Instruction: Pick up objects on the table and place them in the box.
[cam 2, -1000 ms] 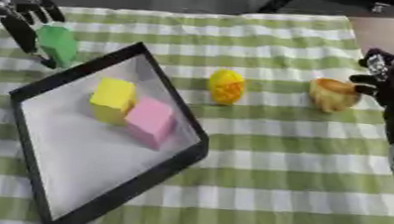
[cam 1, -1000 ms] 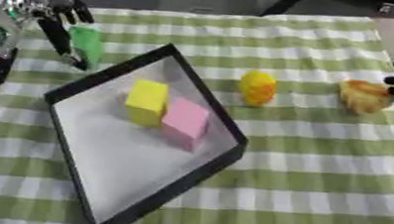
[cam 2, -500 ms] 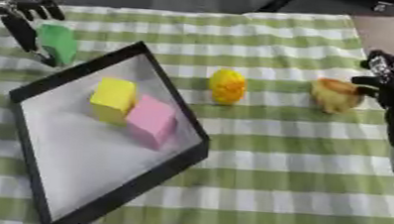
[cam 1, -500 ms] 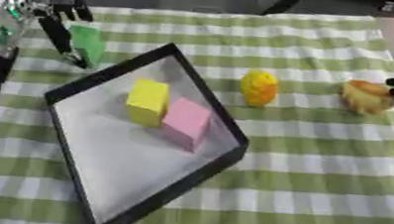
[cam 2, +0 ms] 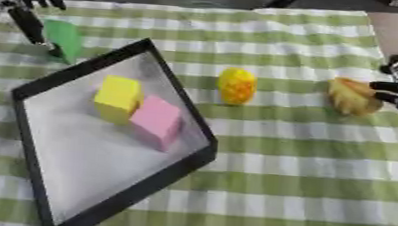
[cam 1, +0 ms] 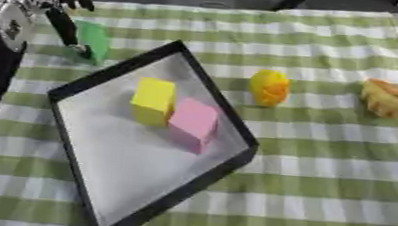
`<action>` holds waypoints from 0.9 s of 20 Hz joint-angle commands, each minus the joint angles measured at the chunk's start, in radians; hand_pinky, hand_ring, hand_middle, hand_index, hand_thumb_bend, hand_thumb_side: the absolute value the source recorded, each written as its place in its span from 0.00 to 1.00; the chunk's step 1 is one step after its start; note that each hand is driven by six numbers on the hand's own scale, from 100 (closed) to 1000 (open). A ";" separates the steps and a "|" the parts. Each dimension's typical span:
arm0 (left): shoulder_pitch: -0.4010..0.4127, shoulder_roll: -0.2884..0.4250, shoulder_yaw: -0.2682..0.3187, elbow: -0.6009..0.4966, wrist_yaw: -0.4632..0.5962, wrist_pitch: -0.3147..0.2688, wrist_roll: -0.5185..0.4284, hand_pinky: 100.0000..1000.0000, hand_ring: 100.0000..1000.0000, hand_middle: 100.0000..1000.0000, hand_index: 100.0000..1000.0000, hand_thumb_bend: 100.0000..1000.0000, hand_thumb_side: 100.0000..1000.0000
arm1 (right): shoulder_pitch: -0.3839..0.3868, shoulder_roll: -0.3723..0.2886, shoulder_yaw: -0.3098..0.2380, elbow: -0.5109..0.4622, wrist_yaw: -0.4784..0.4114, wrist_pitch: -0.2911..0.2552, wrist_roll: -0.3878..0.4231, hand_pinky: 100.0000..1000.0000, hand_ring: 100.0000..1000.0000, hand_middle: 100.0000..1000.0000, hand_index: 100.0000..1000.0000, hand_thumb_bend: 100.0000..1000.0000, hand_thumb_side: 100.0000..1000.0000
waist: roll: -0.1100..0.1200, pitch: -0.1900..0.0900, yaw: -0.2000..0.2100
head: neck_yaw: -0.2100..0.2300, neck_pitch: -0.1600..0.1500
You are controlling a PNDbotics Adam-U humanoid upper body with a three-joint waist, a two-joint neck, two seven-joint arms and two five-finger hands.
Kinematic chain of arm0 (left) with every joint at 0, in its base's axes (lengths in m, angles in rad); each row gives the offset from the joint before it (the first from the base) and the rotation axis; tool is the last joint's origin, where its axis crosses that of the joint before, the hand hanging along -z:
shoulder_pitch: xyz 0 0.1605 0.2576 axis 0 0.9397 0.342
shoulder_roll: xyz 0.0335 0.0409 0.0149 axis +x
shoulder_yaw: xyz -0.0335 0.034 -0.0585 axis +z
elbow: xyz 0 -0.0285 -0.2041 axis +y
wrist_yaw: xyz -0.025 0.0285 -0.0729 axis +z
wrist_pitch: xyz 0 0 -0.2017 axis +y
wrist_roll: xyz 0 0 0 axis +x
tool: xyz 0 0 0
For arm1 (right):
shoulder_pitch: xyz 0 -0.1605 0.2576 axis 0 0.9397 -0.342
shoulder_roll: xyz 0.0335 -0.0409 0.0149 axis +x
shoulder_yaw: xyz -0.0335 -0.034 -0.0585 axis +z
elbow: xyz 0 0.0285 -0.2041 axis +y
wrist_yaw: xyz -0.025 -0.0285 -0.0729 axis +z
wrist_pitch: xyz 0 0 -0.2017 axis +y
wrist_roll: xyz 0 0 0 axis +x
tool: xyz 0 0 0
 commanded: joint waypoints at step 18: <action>-0.034 0.009 0.008 0.006 -0.030 -0.030 0.018 0.52 0.44 0.48 0.60 0.66 0.00 | -0.014 -0.026 -0.004 -0.019 -0.007 -0.001 0.002 0.75 0.68 0.74 0.84 0.00 0.69 | 0.011 0.000 -0.005 | 0.011 0.000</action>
